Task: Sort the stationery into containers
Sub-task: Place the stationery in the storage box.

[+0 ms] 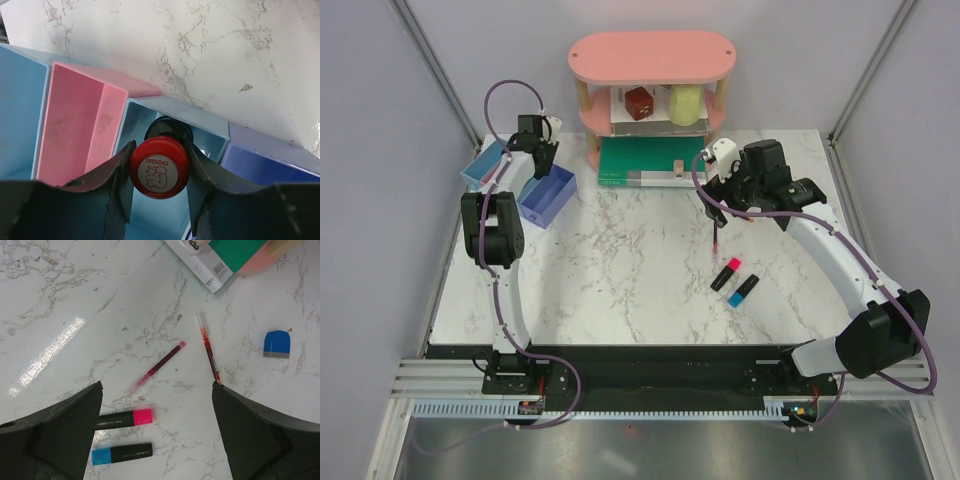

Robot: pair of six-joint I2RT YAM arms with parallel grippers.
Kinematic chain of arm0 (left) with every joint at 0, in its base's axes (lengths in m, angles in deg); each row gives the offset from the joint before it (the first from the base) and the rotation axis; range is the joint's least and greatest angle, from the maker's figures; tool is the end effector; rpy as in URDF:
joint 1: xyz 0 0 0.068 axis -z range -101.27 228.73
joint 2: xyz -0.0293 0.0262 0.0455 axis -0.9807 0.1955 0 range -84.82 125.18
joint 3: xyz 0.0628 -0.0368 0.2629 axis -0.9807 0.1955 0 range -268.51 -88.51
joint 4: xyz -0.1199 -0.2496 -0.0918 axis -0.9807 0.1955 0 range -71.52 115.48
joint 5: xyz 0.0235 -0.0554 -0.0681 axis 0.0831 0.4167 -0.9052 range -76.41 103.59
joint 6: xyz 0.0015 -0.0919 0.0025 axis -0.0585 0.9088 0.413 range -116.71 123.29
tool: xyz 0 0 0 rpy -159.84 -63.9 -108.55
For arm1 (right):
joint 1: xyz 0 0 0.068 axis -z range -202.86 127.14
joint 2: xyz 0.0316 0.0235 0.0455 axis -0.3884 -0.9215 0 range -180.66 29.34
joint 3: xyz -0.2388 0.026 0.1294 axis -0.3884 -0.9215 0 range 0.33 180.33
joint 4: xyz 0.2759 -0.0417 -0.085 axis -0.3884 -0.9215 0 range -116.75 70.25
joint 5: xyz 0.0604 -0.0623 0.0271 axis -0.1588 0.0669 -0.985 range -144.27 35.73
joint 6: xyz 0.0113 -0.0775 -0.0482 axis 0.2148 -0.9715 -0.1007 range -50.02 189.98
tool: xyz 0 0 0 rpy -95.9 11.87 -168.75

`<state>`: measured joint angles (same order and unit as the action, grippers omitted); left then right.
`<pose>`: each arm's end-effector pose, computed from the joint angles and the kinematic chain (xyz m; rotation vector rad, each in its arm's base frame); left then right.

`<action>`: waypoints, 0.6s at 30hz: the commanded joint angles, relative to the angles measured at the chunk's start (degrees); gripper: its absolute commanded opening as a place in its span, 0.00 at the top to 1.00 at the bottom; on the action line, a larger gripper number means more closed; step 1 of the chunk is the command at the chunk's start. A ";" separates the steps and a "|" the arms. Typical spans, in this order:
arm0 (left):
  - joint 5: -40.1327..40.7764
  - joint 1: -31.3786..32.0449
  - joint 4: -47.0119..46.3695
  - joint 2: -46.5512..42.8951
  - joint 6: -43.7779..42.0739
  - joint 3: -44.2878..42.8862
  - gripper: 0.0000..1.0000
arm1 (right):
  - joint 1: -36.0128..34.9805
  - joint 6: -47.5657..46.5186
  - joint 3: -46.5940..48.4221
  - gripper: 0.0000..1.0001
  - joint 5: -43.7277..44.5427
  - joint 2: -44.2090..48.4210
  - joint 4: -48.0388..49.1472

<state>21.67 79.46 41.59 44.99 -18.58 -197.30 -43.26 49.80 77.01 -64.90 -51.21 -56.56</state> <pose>0.5811 0.0041 0.1645 0.3928 2.3249 0.3463 0.3460 0.1449 0.3140 -0.8795 2.0983 0.2134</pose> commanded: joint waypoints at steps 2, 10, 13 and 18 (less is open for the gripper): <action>-0.08 0.06 0.18 0.35 1.21 -2.21 0.51 | 0.19 0.41 0.13 0.02 -0.44 -0.48 1.31; -0.52 0.06 0.18 -0.27 1.13 -1.69 0.29 | 0.19 0.32 -0.31 0.02 -0.44 -0.31 1.22; -0.69 0.06 0.18 -0.88 1.13 -1.51 0.29 | 0.19 0.24 -0.31 0.02 -0.53 -0.22 1.22; -2.36 0.32 0.18 -4.47 0.87 1.73 0.29 | 0.28 0.32 -0.22 0.02 -0.35 -0.13 1.22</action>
<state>21.97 79.33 40.98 44.89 -18.58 -197.83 -43.26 49.80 76.84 -64.90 -51.39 -56.59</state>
